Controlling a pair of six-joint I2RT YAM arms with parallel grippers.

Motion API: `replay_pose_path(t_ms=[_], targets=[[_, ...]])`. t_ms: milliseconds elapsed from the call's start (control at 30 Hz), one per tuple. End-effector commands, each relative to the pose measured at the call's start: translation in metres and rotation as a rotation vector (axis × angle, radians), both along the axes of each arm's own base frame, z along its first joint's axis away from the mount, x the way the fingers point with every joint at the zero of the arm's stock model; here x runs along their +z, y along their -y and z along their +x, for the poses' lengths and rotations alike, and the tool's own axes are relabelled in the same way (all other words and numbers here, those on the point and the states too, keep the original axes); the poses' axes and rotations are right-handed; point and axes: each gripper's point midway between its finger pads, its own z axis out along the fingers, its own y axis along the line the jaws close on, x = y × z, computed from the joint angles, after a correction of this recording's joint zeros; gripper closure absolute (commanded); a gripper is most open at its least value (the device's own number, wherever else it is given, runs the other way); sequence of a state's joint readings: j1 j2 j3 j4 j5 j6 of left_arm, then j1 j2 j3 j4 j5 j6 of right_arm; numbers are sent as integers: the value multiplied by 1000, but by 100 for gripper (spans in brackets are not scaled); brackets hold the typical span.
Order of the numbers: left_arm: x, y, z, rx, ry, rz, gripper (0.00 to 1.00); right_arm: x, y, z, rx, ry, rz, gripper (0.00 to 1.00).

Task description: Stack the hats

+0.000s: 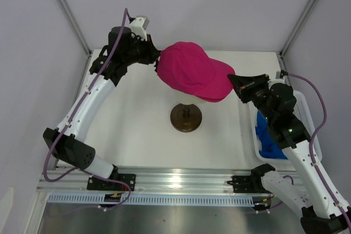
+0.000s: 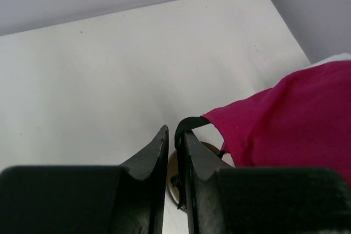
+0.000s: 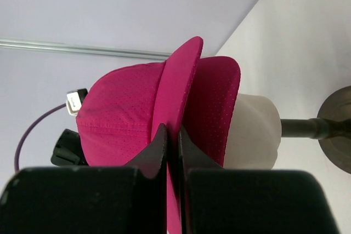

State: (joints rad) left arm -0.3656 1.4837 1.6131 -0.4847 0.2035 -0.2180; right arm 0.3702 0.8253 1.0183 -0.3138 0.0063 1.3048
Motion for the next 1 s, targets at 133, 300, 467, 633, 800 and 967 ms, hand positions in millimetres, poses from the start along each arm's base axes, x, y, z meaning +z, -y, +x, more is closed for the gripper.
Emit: replay_pose_path(t_ms=[133, 300, 467, 633, 800, 967], targets=[[45, -35, 43, 146, 67, 24, 82, -106, 13, -11, -59, -263, -228, 100], [35, -26, 48, 118, 26, 11, 83, -113, 9, -15, -38, -266, -242, 100], [17, -25, 45, 106, -14, 21, 86, -127, 7, -19, -36, -296, -264, 100], [5, -27, 41, 101, -31, 48, 86, -143, 3, -27, -32, -345, -232, 100], [-6, -30, 44, 101, -62, 99, 87, -154, 7, -36, -48, -412, -246, 100], [-14, -34, 45, 111, -87, 133, 87, -148, 0, -47, -23, -447, -277, 100]])
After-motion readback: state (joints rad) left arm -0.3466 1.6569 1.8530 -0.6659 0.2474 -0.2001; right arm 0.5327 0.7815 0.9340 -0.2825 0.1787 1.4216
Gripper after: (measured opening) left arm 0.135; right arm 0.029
